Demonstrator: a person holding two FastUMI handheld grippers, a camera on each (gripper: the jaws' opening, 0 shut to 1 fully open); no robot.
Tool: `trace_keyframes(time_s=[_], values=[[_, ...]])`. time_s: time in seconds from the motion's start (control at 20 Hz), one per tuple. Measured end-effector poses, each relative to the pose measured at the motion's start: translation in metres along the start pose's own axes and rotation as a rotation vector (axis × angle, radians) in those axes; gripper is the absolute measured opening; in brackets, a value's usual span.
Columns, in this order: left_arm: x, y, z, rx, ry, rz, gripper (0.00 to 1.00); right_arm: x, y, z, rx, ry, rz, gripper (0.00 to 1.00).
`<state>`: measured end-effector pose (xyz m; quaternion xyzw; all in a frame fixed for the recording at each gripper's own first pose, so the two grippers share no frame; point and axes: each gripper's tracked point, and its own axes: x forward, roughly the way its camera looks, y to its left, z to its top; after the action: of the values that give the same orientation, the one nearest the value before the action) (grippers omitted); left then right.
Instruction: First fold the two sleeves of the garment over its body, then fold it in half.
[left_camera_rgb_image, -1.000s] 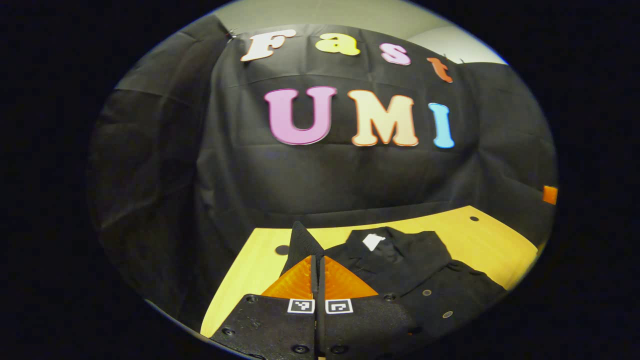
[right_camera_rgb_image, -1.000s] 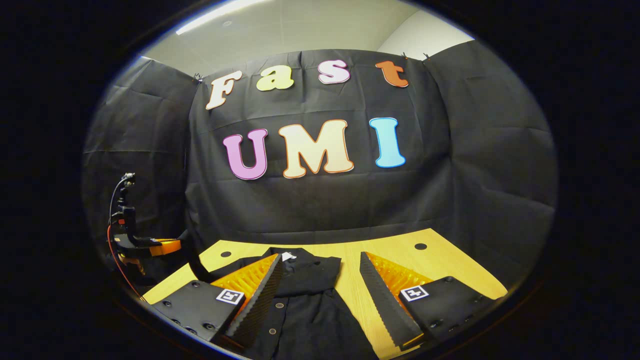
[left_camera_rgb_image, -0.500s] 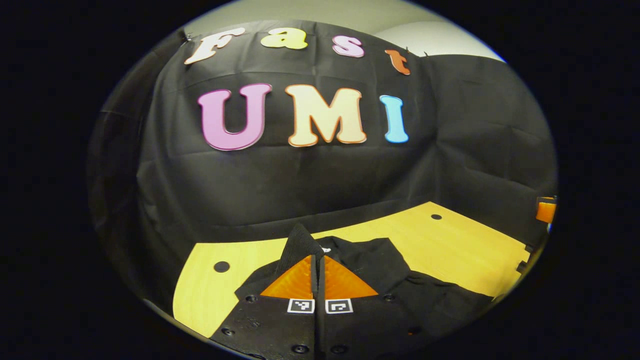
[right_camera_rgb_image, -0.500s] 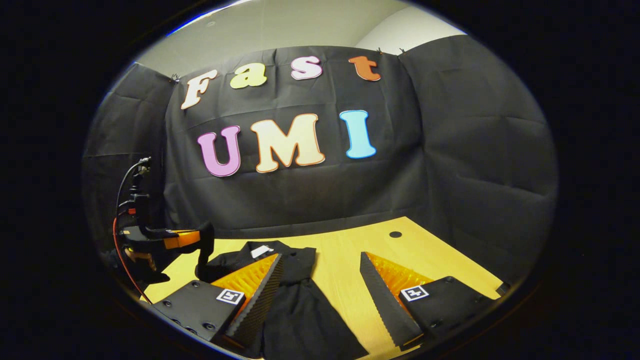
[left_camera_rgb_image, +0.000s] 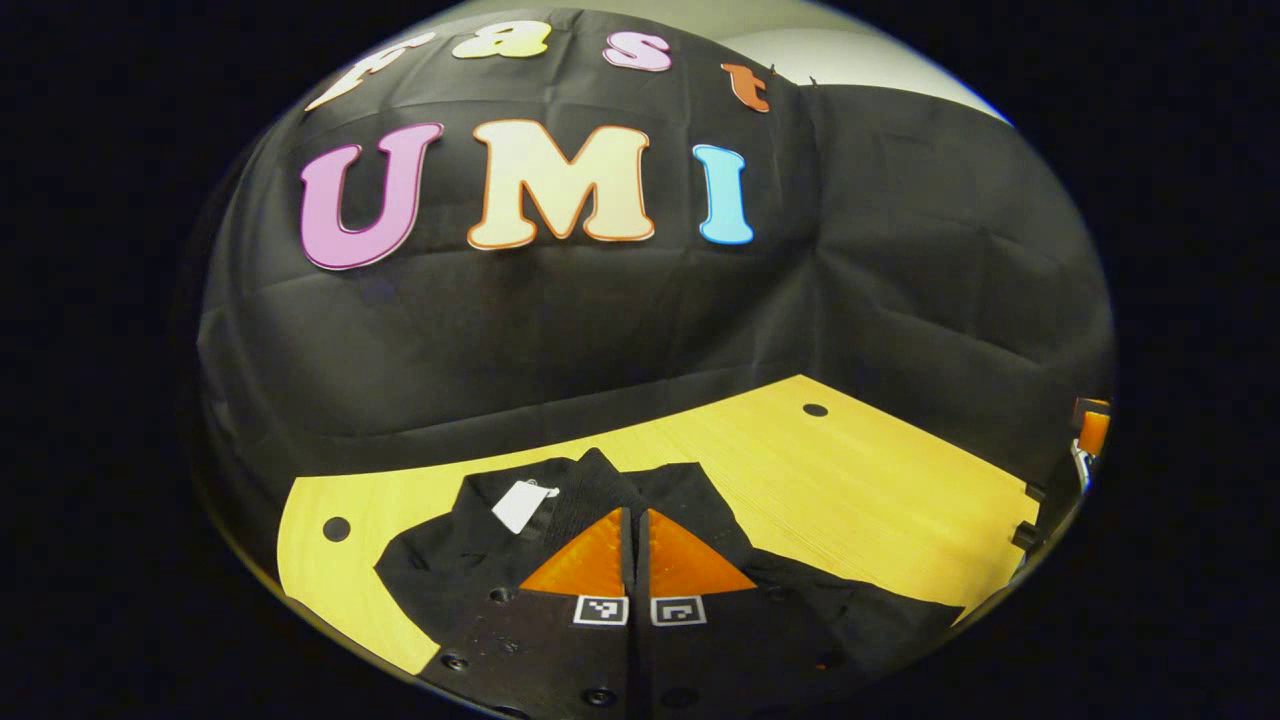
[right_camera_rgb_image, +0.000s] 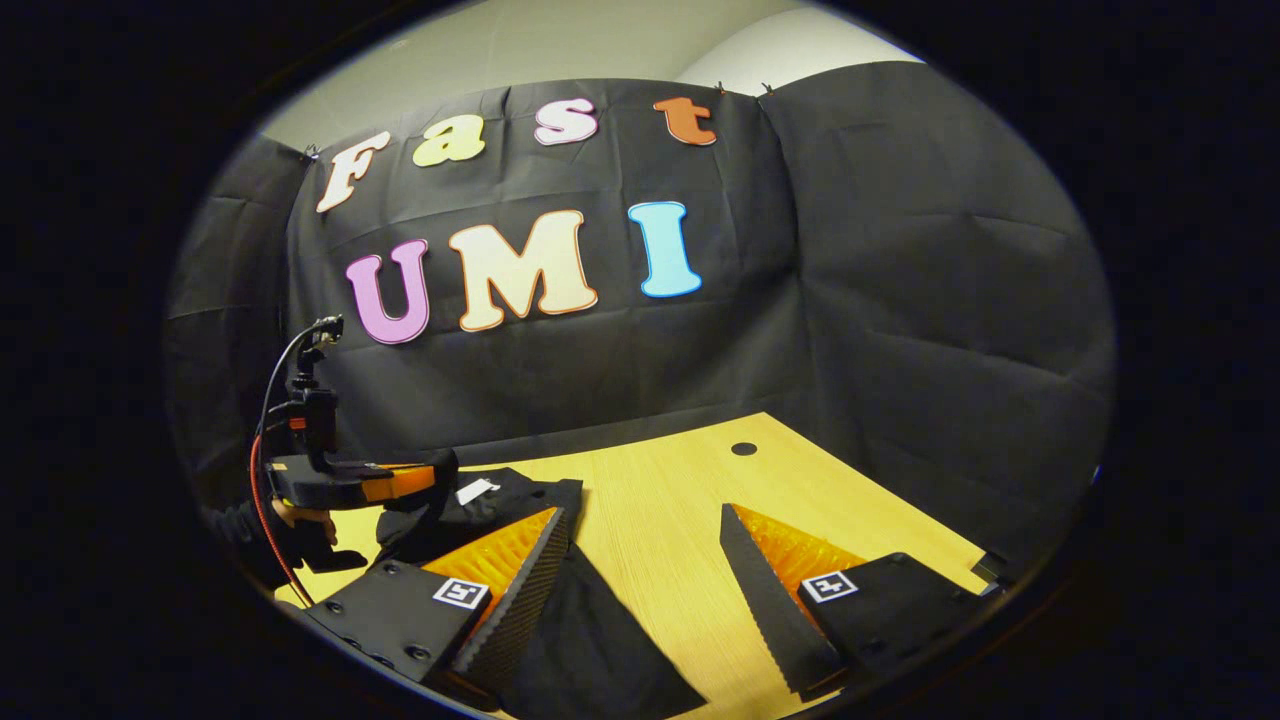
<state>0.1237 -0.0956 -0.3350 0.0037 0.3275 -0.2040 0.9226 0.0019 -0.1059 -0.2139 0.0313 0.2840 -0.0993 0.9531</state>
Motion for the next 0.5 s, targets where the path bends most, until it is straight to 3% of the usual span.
trace_keyframes(time_s=[0.2, 0.25, 0.35, 0.4, 0.5], values=[[0.007, -0.013, 0.013, 0.023, -0.013, -0.026, 0.00, 0.020, 0.020, -0.006, -0.001, 0.031, 0.039, 0.98], [0.002, -0.022, 0.019, -0.007, -0.041, -0.056, 0.07, 0.025, 0.024, -0.009, 0.001, 0.039, 0.049, 0.98], [-0.020, -0.023, 0.037, -0.025, -0.106, -0.053, 1.00, 0.028, 0.029, -0.010, -0.003, 0.048, 0.053, 0.98], [-0.031, -0.017, 0.044, -0.028, -0.130, -0.033, 0.90, 0.028, 0.030, -0.006, -0.010, 0.035, 0.052, 0.98], [-0.063, 0.001, 0.051, -0.039, -0.164, 0.034, 0.90, 0.029, 0.040, -0.005, -0.031, 0.022, 0.088, 0.97]])
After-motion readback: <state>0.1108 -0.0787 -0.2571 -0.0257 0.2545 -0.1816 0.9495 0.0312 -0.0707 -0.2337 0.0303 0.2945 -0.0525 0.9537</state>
